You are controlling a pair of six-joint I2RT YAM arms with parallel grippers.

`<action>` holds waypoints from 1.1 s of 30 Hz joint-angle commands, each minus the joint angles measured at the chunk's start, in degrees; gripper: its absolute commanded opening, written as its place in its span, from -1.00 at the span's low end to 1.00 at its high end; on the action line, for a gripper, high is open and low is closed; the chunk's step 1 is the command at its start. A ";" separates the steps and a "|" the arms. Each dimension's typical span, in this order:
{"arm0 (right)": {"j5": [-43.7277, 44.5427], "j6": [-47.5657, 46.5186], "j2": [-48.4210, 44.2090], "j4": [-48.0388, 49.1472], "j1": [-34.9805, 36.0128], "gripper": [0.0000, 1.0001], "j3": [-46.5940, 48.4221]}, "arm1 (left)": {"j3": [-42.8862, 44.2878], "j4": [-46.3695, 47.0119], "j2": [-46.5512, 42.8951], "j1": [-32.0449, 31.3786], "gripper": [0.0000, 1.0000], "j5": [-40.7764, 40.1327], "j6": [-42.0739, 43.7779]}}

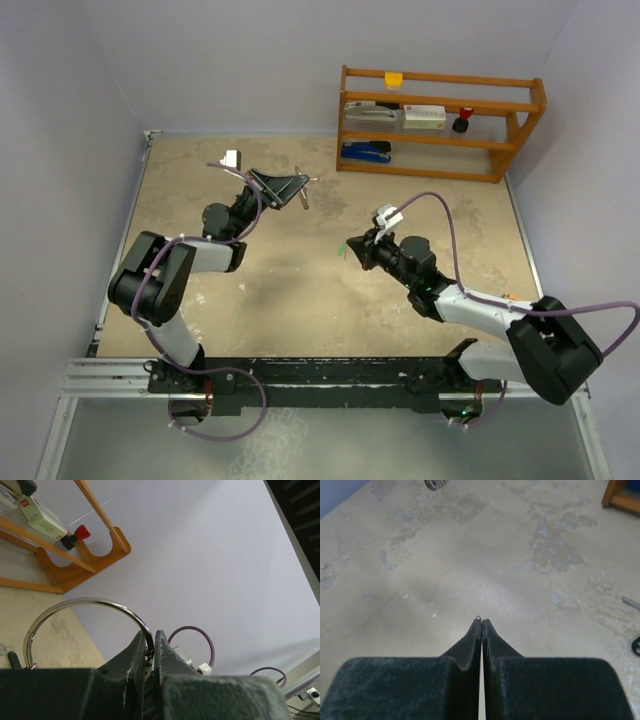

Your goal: Put the keys on the keyring

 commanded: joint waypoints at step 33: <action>-9.89 -33.70 11.52 44.21 2.23 -1.00 6.01 | 0.81 -9.15 -6.80 -8.61 -1.00 -11.51 7.18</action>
